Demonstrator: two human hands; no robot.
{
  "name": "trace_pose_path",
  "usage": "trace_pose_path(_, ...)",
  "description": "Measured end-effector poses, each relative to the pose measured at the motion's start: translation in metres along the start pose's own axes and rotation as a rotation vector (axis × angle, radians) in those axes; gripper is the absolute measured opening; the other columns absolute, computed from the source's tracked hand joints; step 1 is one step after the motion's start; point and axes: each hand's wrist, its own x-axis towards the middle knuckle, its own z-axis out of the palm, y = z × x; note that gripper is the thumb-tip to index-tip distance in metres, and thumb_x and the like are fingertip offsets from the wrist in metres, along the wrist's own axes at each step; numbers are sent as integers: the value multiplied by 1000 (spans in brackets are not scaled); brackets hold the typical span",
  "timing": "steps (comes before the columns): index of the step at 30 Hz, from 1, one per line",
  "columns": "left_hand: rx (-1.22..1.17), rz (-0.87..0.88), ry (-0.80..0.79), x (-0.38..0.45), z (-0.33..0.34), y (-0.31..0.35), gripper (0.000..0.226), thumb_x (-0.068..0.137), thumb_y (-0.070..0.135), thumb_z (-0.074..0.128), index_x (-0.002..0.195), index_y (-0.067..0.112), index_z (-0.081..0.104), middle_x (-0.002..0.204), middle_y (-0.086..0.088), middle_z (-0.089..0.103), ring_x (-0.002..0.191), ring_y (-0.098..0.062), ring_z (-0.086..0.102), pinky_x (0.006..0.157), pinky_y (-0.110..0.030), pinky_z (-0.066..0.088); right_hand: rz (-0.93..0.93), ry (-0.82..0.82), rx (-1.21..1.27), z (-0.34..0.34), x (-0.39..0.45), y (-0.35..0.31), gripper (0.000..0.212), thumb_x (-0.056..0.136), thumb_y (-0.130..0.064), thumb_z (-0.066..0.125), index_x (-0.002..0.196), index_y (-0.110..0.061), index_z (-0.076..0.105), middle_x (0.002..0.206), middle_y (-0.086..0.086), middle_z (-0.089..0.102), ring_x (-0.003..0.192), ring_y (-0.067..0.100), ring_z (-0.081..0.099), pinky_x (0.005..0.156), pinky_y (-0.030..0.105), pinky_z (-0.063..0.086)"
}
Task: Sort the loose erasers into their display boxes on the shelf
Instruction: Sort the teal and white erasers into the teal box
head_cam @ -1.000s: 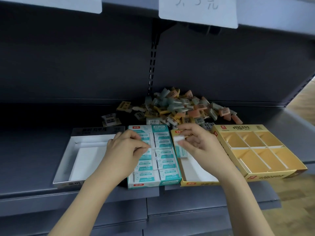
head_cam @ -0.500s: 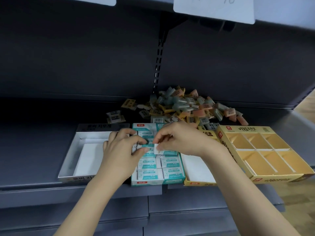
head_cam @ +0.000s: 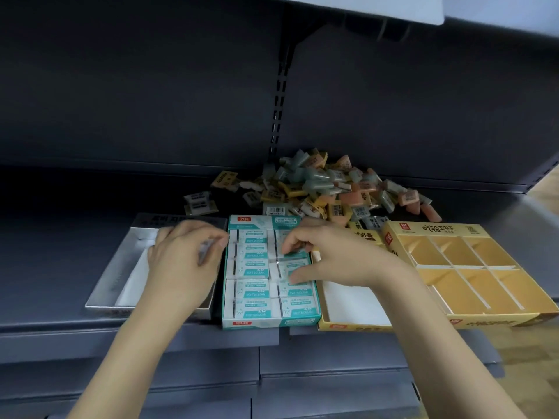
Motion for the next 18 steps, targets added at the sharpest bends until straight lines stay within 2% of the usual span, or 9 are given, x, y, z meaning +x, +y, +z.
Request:
trace_pose_path(7, 28, -11, -9, 6, -7, 0, 18, 86, 14, 61, 86, 30, 70, 102, 7, 63, 103, -27, 49, 90, -44, 39, -32, 47, -16, 6, 4, 8, 29, 76, -27, 77, 101, -21, 62, 97, -13, 50, 82, -7, 47, 69, 6, 36)
trace_pose_path(11, 44, 39, -9, 8, 0, 10, 15, 85, 14, 62, 89, 25, 72, 102, 4, 64, 101, -27, 48, 84, -35, 36, -63, 66, -22, 0, 0, 11, 23, 81, -34, 71, 98, -24, 60, 96, -14, 50, 81, -9, 45, 72, 6, 33)
trace_pose_path(13, 55, 99, -38, 10, 9, 20, 15, 85, 13, 62, 90, 24, 72, 101, 5, 65, 100, -26, 49, 82, -31, 32, -75, 118, -19, -6, -2, 15, 18, 85, -35, 66, 98, -25, 60, 98, -11, 54, 82, -5, 47, 75, 12, 37)
trace_pose_path(15, 45, 171, -67, 12, 20, 33, 18, 85, 11, 63, 89, 26, 72, 99, 7, 65, 99, -27, 52, 84, -34, 35, -81, 180, -15, -13, -6, 22, 15, 88, -32, 62, 101, -23, 62, 100, -9, 57, 88, 3, 51, 79, 23, 44)
trace_pose_path(18, 42, 231, -80, 16, 37, 58, 14, 86, 19, 58, 89, 24, 72, 99, 5, 65, 96, -30, 53, 83, -39, 39, -97, 271, -50, -26, -16, 37, 17, 91, -26, 58, 106, -21, 65, 98, -12, 58, 89, 5, 53, 77, 24, 43)
